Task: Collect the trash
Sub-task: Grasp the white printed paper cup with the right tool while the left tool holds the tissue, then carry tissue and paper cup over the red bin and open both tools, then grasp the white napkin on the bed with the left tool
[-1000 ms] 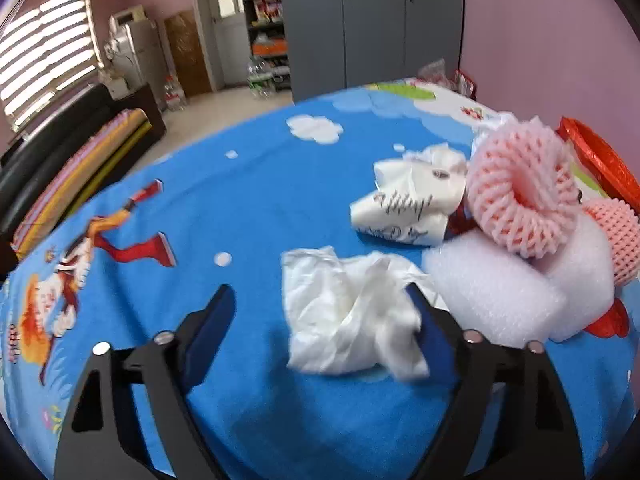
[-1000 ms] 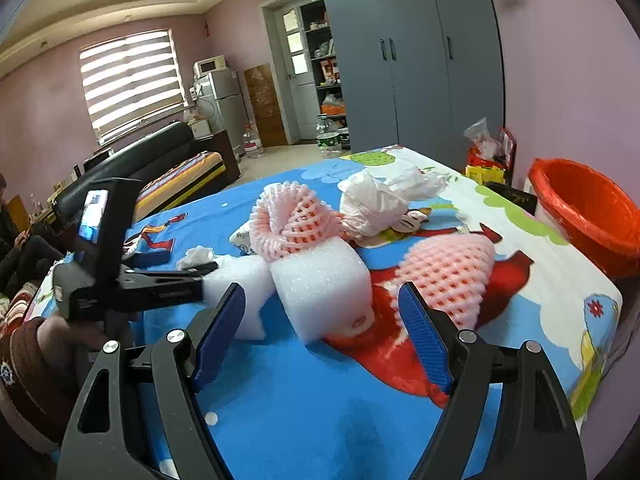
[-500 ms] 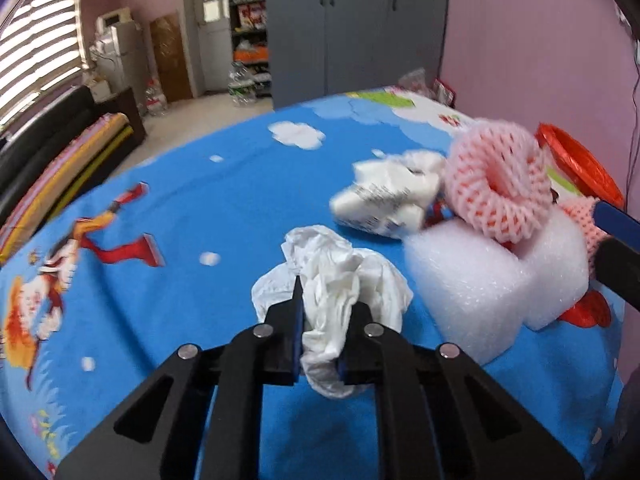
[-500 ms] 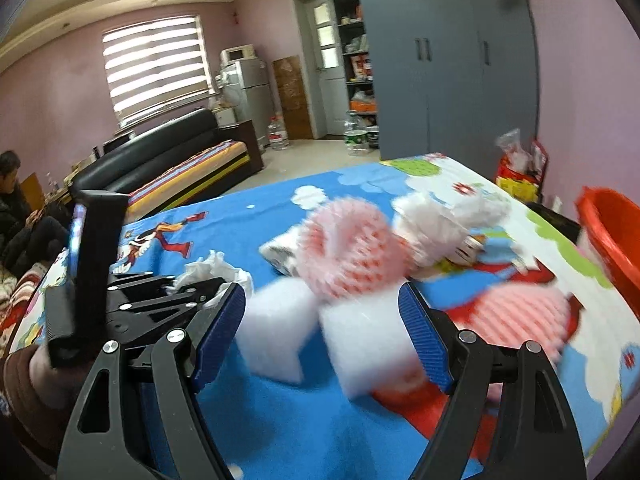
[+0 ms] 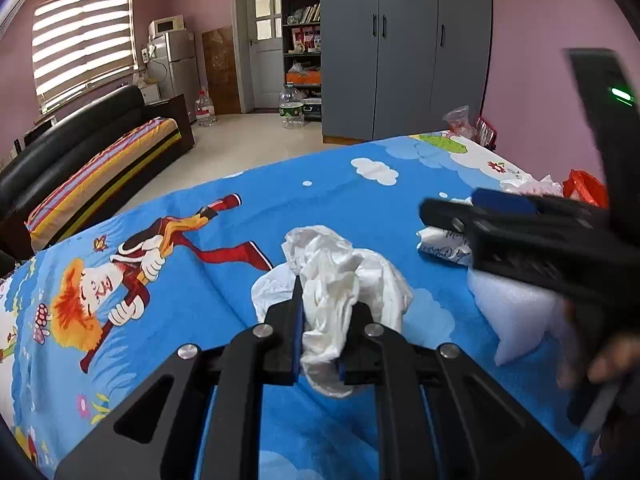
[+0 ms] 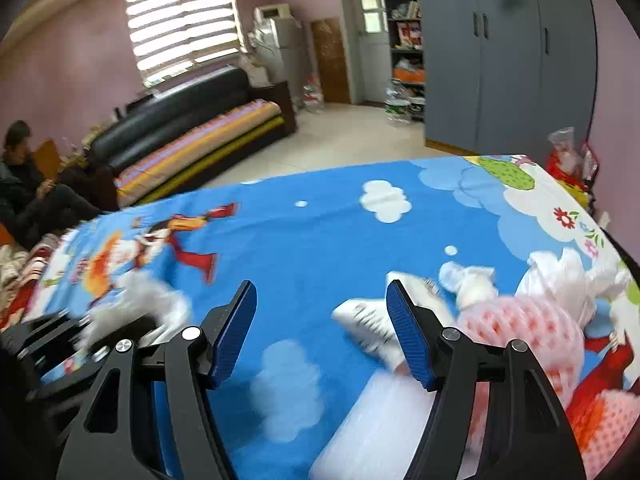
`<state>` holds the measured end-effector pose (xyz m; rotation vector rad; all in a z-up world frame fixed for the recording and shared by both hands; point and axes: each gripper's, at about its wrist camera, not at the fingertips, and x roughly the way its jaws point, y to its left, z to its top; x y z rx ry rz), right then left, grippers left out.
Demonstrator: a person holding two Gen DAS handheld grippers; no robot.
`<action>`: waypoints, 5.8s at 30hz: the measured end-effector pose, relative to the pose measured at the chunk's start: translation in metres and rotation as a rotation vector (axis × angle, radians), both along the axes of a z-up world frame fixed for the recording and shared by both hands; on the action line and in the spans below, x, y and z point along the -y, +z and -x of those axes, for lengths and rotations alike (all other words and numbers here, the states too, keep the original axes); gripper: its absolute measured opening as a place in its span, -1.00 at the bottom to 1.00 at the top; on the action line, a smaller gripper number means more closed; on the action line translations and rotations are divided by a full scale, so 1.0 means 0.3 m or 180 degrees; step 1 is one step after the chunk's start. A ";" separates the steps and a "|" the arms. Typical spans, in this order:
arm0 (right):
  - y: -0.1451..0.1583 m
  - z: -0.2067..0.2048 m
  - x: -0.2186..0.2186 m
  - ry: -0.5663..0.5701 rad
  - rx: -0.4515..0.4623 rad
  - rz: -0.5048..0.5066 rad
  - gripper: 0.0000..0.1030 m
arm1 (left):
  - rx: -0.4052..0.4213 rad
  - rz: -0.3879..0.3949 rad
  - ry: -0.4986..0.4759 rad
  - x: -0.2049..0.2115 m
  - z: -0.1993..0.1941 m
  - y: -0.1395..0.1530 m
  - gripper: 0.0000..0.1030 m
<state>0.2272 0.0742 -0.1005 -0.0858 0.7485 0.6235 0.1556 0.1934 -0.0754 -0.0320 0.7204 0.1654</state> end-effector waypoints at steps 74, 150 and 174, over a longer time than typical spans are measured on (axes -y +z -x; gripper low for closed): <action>0.160 0.500 1.102 -0.1403 0.0728 -0.0601 -0.01 | 0.0350 -0.0300 -0.1311 0.882 0.095 0.178 -0.76; 0.087 0.390 1.043 -0.1680 0.0635 -0.0212 0.63 | 0.0461 -0.0325 -0.1017 0.760 -0.129 0.242 0.90; -0.085 0.351 0.526 -0.0735 0.0212 0.0049 0.64 | 0.0106 -0.0192 -0.0210 0.216 -0.061 0.052 0.90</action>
